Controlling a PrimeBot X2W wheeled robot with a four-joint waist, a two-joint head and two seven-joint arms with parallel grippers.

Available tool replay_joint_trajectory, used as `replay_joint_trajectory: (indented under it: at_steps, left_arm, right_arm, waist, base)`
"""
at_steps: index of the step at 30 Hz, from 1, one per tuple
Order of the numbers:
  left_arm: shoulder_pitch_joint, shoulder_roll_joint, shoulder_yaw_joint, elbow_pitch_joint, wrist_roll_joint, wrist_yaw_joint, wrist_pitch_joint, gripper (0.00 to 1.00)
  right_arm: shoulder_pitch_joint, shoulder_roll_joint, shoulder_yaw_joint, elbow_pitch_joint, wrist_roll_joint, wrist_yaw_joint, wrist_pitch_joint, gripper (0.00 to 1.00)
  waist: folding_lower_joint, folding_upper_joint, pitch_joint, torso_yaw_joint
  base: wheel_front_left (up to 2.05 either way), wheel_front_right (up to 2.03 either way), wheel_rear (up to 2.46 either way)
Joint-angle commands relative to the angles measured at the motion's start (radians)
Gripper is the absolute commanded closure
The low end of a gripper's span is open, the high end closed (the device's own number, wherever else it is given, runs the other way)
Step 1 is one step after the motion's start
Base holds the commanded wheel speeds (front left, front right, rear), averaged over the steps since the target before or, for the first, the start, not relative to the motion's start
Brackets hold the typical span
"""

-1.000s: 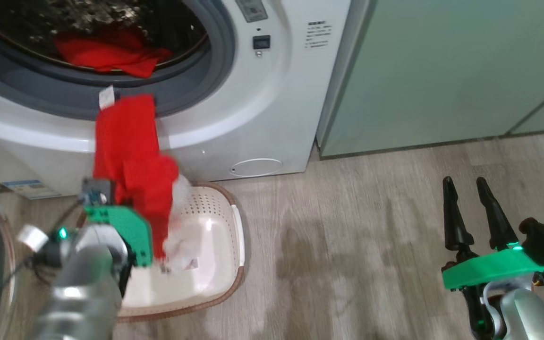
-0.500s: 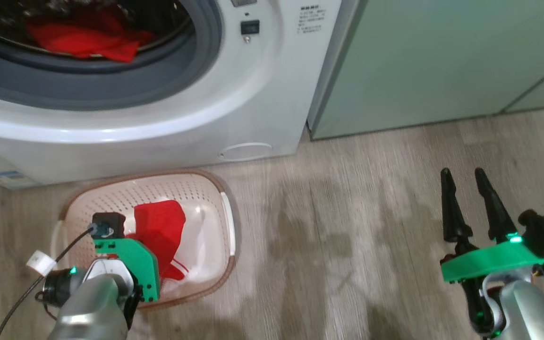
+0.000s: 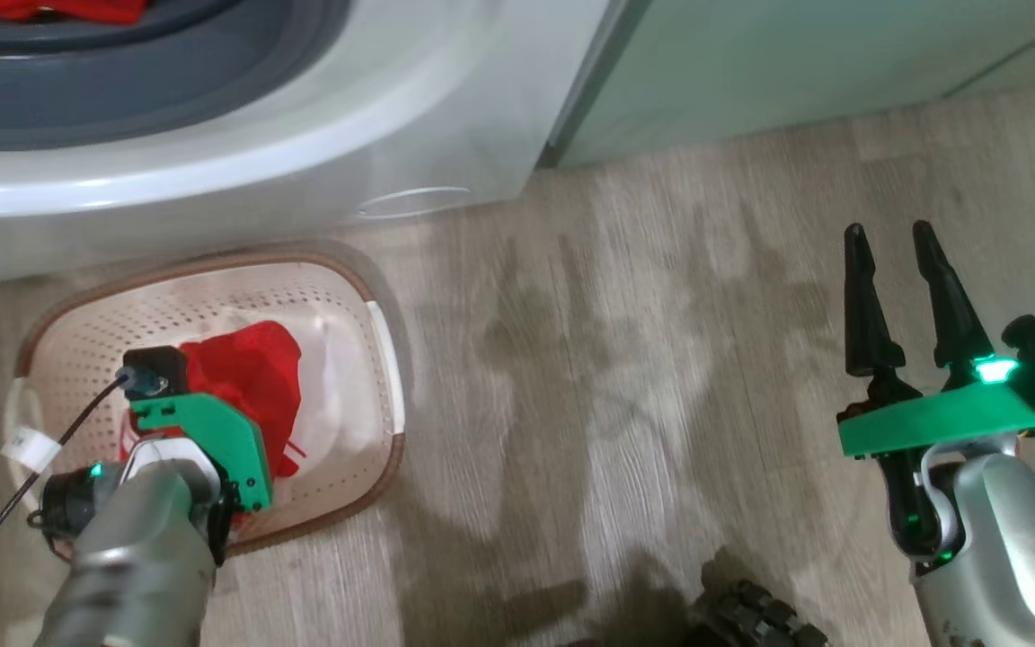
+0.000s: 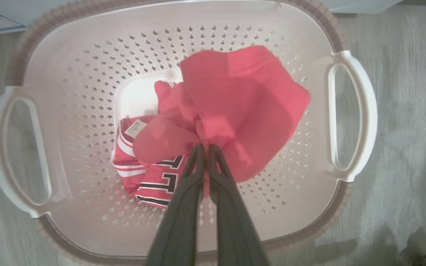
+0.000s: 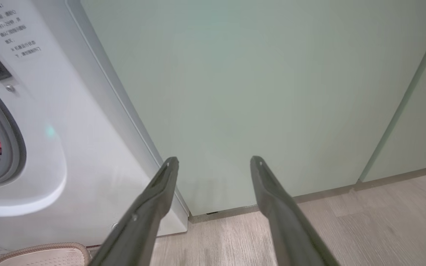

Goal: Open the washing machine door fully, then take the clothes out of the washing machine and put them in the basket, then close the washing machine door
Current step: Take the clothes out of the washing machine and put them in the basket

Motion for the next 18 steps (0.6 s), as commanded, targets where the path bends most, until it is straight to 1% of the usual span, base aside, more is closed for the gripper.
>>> replay_joint_trajectory:
  at_steps: [1, 2, 3, 5, 6, 7, 13, 18]
  left_arm:
    - [0.007, 0.030, 0.024, -0.006, -0.007, 0.011, -0.004, 1.00]
    - [0.009, 0.029, 0.026, -0.006, -0.011, 0.008, -0.001, 1.00]
    - [0.012, 0.027, 0.028, -0.006, -0.017, 0.003, 0.001, 0.87]
    - [0.018, 0.023, 0.031, -0.006, -0.024, -0.005, -0.017, 0.33]
    - [0.022, 0.019, 0.031, -0.005, -0.027, -0.008, -0.029, 0.02]
    - [0.025, 0.016, 0.031, -0.005, -0.030, -0.010, -0.039, 0.00]
    - [0.050, 0.009, 0.036, -0.005, -0.046, -0.030, -0.119, 0.00]
    - [0.070, 0.015, 0.039, -0.005, -0.058, -0.061, -0.202, 0.00]
  right_arm:
    - [0.010, -0.014, 0.016, -0.030, 0.006, -0.001, -0.006, 0.00]
    - [0.009, -0.013, 0.016, -0.030, 0.005, -0.001, -0.006, 0.00]
    - [0.009, -0.013, 0.013, -0.030, 0.003, -0.001, -0.006, 0.00]
    - [0.011, -0.014, 0.007, -0.031, 0.001, -0.001, -0.006, 0.00]
    - [0.013, -0.014, 0.005, -0.031, 0.000, -0.001, -0.006, 0.00]
    - [0.016, -0.014, 0.003, -0.031, -0.003, -0.001, -0.006, 0.00]
    - [0.040, -0.011, -0.003, -0.037, -0.016, -0.001, -0.006, 0.00]
    - [0.069, -0.010, 0.010, -0.034, -0.026, -0.001, -0.006, 0.00]
  waist:
    - [0.0000, 0.0000, 0.012, -0.012]
    - [0.0000, 0.0000, 0.011, -0.013]
    - [0.0000, 0.0000, 0.008, -0.013]
    - [0.0000, 0.0000, -0.001, -0.008]
    - [0.0000, 0.0000, -0.009, -0.004]
    - [0.0000, 0.0000, -0.019, 0.000]
    - [0.0000, 0.0000, -0.104, 0.028]
    - [0.0000, 0.0000, -0.190, 0.053]
  base:
    - [0.00, 0.00, 0.00]
    - [0.00, 0.00, 0.00]
    - [0.00, 0.00, 0.00]
    - [0.00, 0.00, 0.00]
    - [0.00, 0.00, 0.00]
    - [0.00, 0.00, 0.00]
    - [0.00, 0.00, 0.00]
    - [0.00, 0.00, 0.00]
